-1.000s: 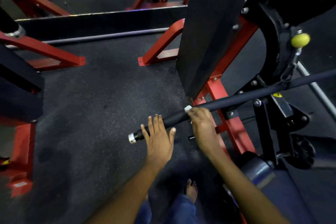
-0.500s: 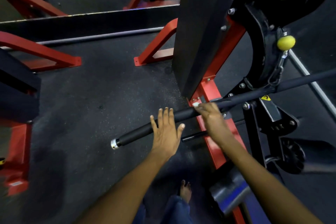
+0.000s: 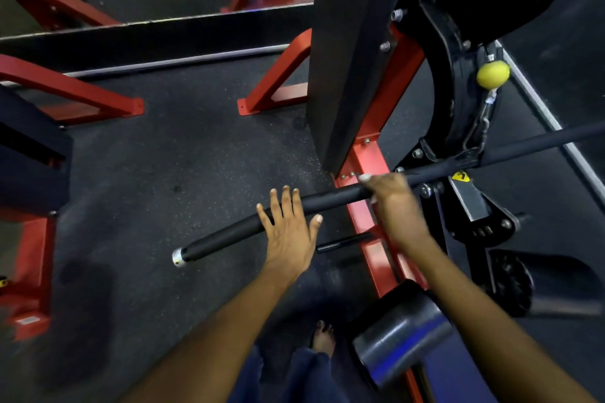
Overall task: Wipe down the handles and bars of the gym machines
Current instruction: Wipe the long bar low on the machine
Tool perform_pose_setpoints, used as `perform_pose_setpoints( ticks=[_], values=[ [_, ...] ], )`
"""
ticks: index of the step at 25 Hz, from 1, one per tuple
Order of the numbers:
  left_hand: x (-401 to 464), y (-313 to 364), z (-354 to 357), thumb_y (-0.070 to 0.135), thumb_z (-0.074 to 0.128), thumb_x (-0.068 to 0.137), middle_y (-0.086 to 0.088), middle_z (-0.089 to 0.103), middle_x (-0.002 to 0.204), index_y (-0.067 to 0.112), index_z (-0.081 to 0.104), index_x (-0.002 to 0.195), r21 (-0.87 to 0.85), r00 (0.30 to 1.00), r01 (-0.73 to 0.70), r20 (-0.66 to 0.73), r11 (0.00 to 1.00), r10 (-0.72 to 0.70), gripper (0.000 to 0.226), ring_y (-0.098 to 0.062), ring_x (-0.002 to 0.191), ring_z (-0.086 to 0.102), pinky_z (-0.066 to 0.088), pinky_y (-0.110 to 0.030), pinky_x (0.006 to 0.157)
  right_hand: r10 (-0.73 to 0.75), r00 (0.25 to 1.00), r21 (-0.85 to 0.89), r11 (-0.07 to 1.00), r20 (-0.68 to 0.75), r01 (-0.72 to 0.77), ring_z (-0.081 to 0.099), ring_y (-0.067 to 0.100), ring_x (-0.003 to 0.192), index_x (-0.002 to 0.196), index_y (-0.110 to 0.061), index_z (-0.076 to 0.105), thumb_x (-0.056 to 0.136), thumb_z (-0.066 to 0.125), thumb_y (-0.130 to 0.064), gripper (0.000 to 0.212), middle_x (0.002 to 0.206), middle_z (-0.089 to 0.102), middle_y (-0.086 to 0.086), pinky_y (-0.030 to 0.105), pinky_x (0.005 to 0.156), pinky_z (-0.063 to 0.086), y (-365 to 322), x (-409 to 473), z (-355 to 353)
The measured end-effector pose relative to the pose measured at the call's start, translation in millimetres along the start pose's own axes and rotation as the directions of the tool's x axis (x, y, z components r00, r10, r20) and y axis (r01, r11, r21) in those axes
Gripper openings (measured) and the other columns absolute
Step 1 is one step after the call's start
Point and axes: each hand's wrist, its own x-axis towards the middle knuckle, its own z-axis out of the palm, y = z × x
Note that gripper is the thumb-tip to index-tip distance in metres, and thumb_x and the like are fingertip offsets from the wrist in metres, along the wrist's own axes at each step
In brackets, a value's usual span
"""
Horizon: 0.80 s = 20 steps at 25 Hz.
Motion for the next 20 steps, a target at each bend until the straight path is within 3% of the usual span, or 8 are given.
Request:
perform_pose_setpoints(
  ticks=[2,3,6,9,11,14,17,20],
  values=[
    [0.0,3.4,2.0,0.05,0.018,0.101,-0.01,-0.003,0.161,0.007,0.0,0.153,0.001,1.0,0.025,-0.009,1.0,-0.025,0.07,-0.031,0.147,-0.014,-0.011,-0.057,0.116,0.364,0.92,0.017,0.93,-0.143,-0.366,0.058,0.008,0.09,0.106,-0.003,0.067,0.079,0.042,-0.003,0.036,0.103,0.062,0.013,0.004,0.082,0.037,44.8,9.0,-37.1],
    [-0.4,5.9,2.3,0.05,0.017,0.101,-0.01,-0.004,0.161,0.007,0.0,0.153,0.006,0.999,0.039,-0.014,0.999,-0.039,0.07,-0.031,0.147,-0.014,-0.012,-0.057,0.115,0.477,0.859,0.124,0.879,-0.189,-0.461,0.059,0.017,0.094,0.106,0.003,0.066,0.076,0.043,0.001,0.038,0.104,0.063,0.019,0.002,0.082,0.035,54.7,10.1,-42.0],
    [0.0,16.8,3.2,0.053,0.005,0.096,-0.009,-0.006,0.161,0.009,-0.001,0.153,0.037,1.0,0.0,-0.016,0.999,0.0,0.072,-0.029,0.147,-0.016,-0.015,-0.056,0.114,0.346,0.937,0.074,0.937,-0.047,-0.342,0.057,0.032,0.101,0.111,0.004,0.065,0.077,0.046,0.012,0.04,0.112,0.059,0.022,0.009,0.096,0.032,6.9,3.7,-11.4],
    [2.5,36.1,4.7,0.055,-0.015,0.083,-0.006,-0.007,0.162,0.011,0.0,0.154,0.056,0.987,-0.155,-0.019,0.986,0.157,0.085,-0.023,0.148,-0.015,-0.015,-0.053,0.115,-0.088,0.995,0.043,0.995,0.042,0.086,0.062,0.016,0.095,0.11,-0.002,0.067,0.078,0.053,0.007,0.035,0.104,0.063,0.006,0.018,0.095,0.041,-20.6,-8.8,-4.1],
    [5.4,45.5,7.9,0.055,-0.017,0.079,-0.003,-0.005,0.162,0.011,0.001,0.154,0.039,0.986,-0.165,-0.03,0.986,0.166,0.089,-0.021,0.148,-0.014,-0.018,-0.051,0.114,0.07,0.997,-0.012,0.997,-0.038,-0.071,0.061,0.004,0.079,0.104,-0.011,0.066,0.085,0.056,-0.005,0.022,0.089,0.061,-0.003,0.019,0.082,0.049,27.4,2.2,-38.1],
    [5.0,47.9,12.1,0.054,-0.012,0.083,-0.003,-0.001,0.162,0.011,0.004,0.154,0.041,0.987,-0.14,-0.07,0.989,0.143,0.084,-0.021,0.148,-0.012,-0.022,-0.048,0.11,0.445,0.885,0.056,0.895,-0.137,-0.442,0.057,0.021,0.094,0.107,-0.005,0.067,0.082,0.05,0.004,0.032,0.099,0.063,0.011,0.023,0.091,0.04,76.7,15.2,-61.6],
    [4.8,49.3,14.8,0.049,0.003,0.097,-0.003,-0.003,0.162,0.013,0.004,0.154,0.058,0.992,-0.097,-0.077,0.994,0.102,0.068,-0.023,0.148,-0.012,-0.022,-0.047,0.111,0.274,0.962,0.068,0.96,-0.02,-0.272,0.049,0.012,0.101,0.114,0.0,0.064,0.083,0.039,0.006,0.041,0.113,0.061,0.021,0.015,0.096,0.029,25.4,4.1,-15.9],
    [6.4,52.2,16.2,0.045,0.017,0.102,-0.006,-0.007,0.162,0.015,0.0,0.154,0.062,0.995,-0.057,-0.079,0.996,0.062,0.062,-0.026,0.148,-0.014,-0.018,-0.047,0.114,-0.047,0.994,0.056,0.998,0.094,0.042,0.053,0.024,0.114,0.123,0.0,0.059,0.086,0.046,0.002,0.039,0.124,0.057,0.018,0.019,0.104,0.029,11.1,-10.9,-6.7]
  ],
)
